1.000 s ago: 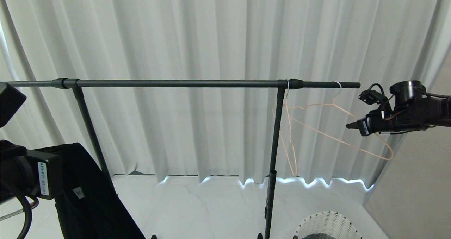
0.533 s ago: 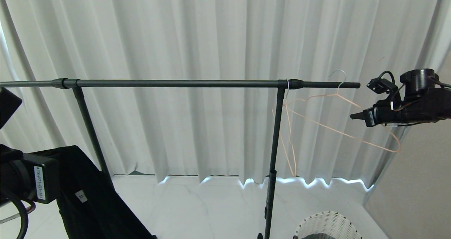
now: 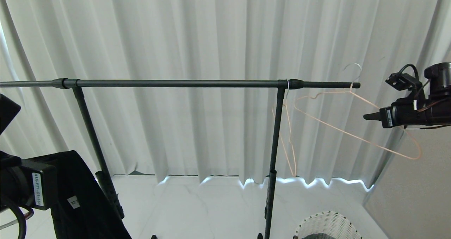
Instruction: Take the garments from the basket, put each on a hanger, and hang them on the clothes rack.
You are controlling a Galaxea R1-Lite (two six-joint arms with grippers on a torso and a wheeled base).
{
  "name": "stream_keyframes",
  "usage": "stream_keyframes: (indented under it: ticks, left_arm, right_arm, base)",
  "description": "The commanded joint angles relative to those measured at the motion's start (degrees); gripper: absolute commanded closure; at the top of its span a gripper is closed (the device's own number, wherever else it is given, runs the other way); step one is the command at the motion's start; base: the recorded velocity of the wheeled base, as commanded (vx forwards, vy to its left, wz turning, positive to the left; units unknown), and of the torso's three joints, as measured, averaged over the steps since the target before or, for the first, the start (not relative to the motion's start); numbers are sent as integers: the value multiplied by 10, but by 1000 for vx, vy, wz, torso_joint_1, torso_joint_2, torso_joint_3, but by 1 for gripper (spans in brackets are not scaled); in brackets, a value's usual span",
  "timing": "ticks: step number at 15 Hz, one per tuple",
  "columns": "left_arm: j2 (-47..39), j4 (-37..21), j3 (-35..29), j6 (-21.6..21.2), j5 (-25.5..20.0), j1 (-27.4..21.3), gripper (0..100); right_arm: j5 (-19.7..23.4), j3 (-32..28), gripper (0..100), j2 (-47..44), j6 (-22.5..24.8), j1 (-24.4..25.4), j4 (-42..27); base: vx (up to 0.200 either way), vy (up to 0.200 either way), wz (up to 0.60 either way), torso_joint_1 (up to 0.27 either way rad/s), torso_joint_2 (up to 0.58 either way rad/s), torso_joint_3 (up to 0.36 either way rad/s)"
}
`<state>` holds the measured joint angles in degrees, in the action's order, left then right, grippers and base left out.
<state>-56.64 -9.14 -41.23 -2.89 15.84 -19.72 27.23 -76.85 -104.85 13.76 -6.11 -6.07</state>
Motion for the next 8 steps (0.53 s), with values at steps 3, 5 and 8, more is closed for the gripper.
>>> stream_keyframes:
  ticks: [3, 5, 8]
  left_arm:
    - [-2, 0, 7, 0, 0, 0, 100]
    - [-9, 0, 12, 0, 0, 0, 100]
    - [-16, 0, 13, 0, 1, 0, 100]
  right_arm:
    - [-90, 120, 100, 136, -11, 7, -1]
    - [-193, 179, 100, 192, -13, 23, -3]
    - [-257, 224, 100, 251, -37, 30, -5]
  base:
    - [0, 0, 0, 0, 0, 0]
    - [0, 0, 0, 0, 0, 0]
    - [0, 0, 0, 0, 0, 0]
